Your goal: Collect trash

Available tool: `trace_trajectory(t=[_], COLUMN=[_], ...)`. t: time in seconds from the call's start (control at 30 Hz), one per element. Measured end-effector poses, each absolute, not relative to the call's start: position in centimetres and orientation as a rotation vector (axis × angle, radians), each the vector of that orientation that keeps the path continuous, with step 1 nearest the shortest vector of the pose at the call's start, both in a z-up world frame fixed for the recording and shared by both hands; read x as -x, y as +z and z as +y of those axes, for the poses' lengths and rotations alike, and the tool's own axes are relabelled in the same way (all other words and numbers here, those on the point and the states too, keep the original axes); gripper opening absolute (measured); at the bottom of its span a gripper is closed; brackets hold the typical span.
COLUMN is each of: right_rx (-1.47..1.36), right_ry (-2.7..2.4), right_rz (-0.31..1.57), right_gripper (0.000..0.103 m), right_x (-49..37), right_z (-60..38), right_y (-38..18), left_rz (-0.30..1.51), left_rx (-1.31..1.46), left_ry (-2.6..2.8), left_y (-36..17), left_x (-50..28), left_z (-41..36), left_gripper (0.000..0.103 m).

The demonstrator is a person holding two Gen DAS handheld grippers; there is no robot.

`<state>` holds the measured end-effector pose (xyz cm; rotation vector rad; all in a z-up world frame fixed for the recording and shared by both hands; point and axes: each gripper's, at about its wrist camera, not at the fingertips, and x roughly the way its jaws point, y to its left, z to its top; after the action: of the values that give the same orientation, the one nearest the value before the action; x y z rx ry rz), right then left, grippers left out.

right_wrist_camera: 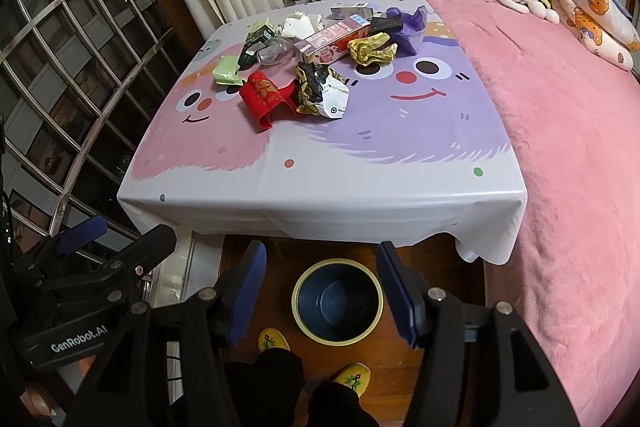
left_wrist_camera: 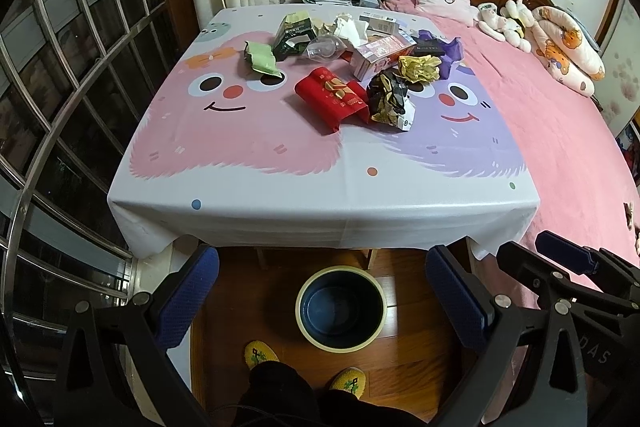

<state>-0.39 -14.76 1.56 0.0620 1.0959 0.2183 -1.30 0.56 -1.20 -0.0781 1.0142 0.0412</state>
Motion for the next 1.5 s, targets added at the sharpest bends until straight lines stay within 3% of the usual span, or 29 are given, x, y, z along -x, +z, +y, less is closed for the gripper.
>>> trace_trajectory(t=[0.43,0.63,0.7,0.93,1.5], right_rx=[-0.108,-0.135,-0.141,-0.197,-0.251], right_ry=[0.256,0.249,0.236,0.194,0.163], right_rz=[1.085,1.090,1.091,1.111,1.254], right_gripper=[0.058,0.058,0.063,0.076,0.078], right_x=[-2.8,-6.4,-8.1,-14.9,-24.8], right_z=[-14.2,-13.5,-13.4,-13.0,-12.2], right_y=[2.7,2.8,2.7,0.9,-8.6], left_rz=[0.998,1.016,1.035,1.121,1.331], left_rx=[-0.003,0.027,0.046,0.139,0.274], left_ry=[0.093,0.051,0.018,-0.077,-0.063], left_y=[1.2,1.6,1.4,-0.5,-9.8], left_x=[-1.2,-5.4,-7.5,-15.8,-27.9], left_z=[1.3,3.4,4.0,5.0,5.8], left_gripper=[0.102,0.102,0.102,0.102,0.101])
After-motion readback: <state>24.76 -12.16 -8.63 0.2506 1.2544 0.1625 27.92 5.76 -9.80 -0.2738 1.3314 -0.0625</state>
